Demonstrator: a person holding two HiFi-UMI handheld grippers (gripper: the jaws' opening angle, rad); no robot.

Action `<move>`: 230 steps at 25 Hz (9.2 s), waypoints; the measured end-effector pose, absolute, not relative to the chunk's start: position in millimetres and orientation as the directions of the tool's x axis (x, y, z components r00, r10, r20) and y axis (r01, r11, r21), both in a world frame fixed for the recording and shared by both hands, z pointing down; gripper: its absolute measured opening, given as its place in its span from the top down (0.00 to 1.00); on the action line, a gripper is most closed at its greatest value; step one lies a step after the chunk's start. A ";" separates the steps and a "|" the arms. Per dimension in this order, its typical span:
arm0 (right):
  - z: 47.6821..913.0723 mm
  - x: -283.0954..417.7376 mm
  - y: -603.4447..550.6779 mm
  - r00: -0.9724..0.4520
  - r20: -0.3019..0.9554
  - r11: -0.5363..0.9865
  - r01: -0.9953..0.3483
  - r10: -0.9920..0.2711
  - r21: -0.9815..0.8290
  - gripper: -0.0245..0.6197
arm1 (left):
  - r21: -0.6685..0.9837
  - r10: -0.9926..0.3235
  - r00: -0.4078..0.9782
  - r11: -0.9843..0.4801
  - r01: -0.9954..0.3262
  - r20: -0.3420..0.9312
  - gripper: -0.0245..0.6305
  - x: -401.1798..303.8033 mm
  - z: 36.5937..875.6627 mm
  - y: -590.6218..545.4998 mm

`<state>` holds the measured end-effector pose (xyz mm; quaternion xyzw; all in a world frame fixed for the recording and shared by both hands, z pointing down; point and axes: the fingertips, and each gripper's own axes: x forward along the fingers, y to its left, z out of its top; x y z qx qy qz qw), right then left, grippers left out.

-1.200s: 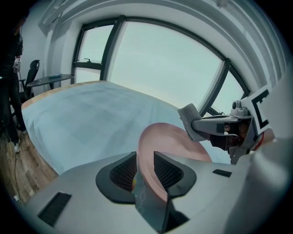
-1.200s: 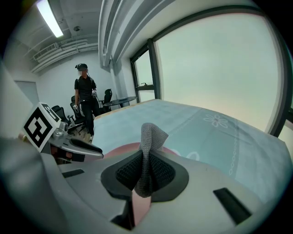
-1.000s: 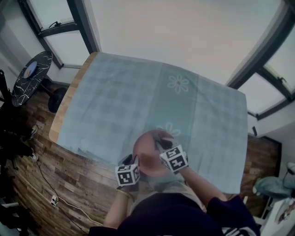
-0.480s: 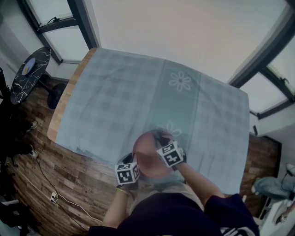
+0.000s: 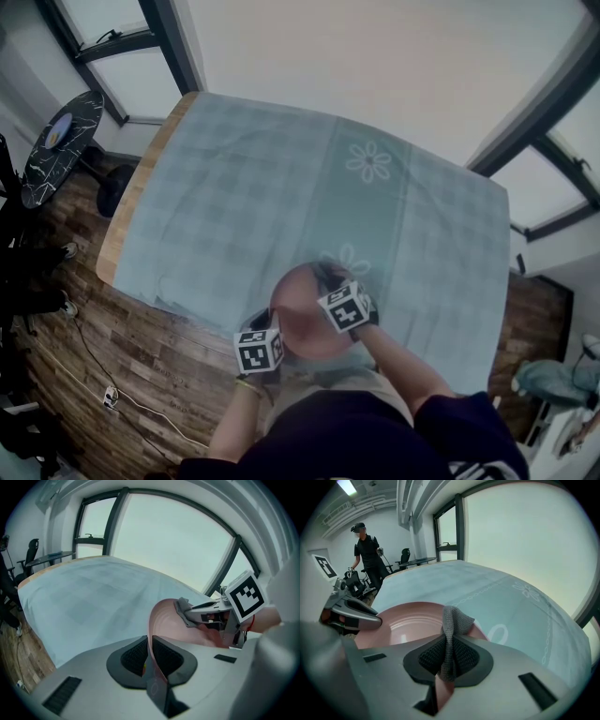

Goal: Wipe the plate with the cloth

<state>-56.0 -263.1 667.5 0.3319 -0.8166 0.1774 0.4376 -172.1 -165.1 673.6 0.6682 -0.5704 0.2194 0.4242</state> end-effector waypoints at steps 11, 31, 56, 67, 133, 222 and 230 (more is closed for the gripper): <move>669.5 -73.7 -254.4 -0.426 0.830 0.746 -0.665 -0.361 -0.016 0.91 | 0.320 -0.582 0.248 0.022 -0.947 0.774 0.90 -173.2 674.8 -166.3; 669.5 -112.7 -185.2 -0.511 0.824 0.852 -0.519 -0.244 -0.069 0.91 | 0.322 -0.587 0.246 0.027 -0.946 0.771 0.90 -172.8 675.4 -164.8; 668.3 -135.8 -113.8 -0.552 0.832 0.932 -0.331 -0.064 -0.148 0.91 | 0.308 -0.590 0.229 0.036 -0.951 0.775 0.90 -174.4 675.7 -163.7; 638.4 -111.0 -145.5 -0.594 0.787 0.877 -0.454 -0.165 -0.158 0.91 | 0.311 -0.588 0.234 0.032 -0.950 0.774 0.90 -173.3 675.1 -163.5; 666.0 -70.6 -132.1 -0.426 0.899 0.977 -0.212 -0.098 0.006 0.91 | 0.334 -0.596 0.230 0.068 -0.940 0.769 0.90 -172.1 676.6 -166.1; 670.7 -17.6 -120.1 -0.353 0.931 0.969 -0.246 -0.099 0.009 0.91 | 0.323 -0.630 0.215 0.060 -0.945 0.746 0.90 -172.5 676.4 -161.5; 669.6 -26.9 -104.4 -0.367 0.928 0.967 -0.254 -0.072 -0.025 0.91 | 0.316 -0.632 0.210 0.059 -0.947 0.746 0.90 -171.8 677.2 -159.1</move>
